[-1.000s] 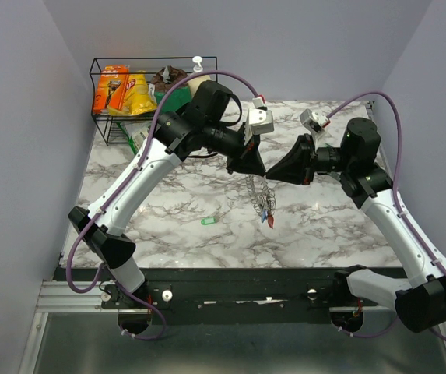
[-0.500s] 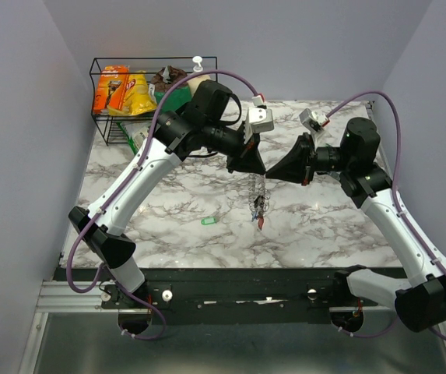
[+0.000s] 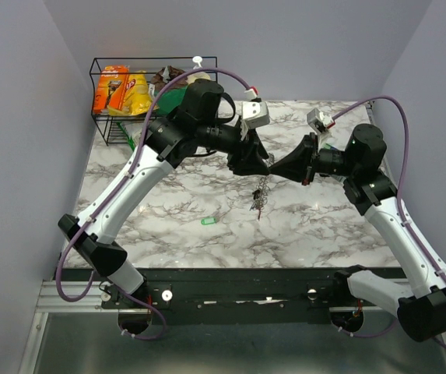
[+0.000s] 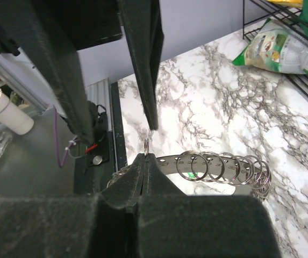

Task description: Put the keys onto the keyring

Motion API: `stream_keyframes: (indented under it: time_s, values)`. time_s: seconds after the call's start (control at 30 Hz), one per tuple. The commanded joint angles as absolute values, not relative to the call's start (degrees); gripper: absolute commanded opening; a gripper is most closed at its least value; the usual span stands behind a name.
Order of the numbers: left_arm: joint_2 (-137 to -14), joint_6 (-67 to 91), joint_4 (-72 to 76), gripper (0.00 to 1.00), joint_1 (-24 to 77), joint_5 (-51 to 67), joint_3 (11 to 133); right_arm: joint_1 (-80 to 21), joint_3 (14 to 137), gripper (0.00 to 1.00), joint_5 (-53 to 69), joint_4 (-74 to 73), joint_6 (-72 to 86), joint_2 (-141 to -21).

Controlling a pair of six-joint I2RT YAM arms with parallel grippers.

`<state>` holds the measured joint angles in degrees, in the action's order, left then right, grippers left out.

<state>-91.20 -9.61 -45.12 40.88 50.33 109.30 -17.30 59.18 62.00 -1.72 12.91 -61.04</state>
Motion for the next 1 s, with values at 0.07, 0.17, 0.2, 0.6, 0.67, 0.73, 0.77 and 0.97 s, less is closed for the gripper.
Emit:
stream_keyframes:
  time_s: [0.07, 0.17, 0.2, 0.6, 0.67, 0.73, 0.77, 0.97]
  values:
    - [-79.8, 4.3, -19.1, 0.72, 38.1, 52.6, 96.2, -17.6, 57.4, 0.01, 56.3, 7.9, 16.9, -56.7]
    - [-78.1, 13.0, -8.2, 0.74, 34.8, 58.3, 91.3, -17.6, 54.7, 0.01, 54.7, 13.9, 19.0, -54.7]
    - [-78.0, 15.5, -5.0, 0.74, 33.7, 59.9, 89.1, -17.6, 54.1, 0.01, 53.8, 16.7, 19.3, -54.1]
    - [-79.5, 27.6, 5.3, 0.72, 30.4, 62.3, 87.7, -17.6, 48.7, 0.01, 53.2, 34.4, 27.2, -51.5]
    - [-79.9, 26.8, 2.1, 0.71, 30.6, 61.2, 88.6, -17.6, 48.2, 0.01, 53.2, 36.9, 28.6, -51.3]
    - [-80.2, 25.4, -1.2, 0.71, 30.8, 59.2, 89.9, -17.6, 47.4, 0.01, 52.7, 40.5, 29.2, -51.4]
    - [-80.7, 24.9, -2.6, 0.71, 30.9, 58.3, 90.5, -17.6, 47.1, 0.01, 52.5, 41.9, 29.7, -51.3]
    - [-83.8, 20.7, -13.0, 0.66, 32.8, 53.9, 96.8, -17.6, 42.5, 0.01, 49.0, 53.3, 29.7, -49.3]
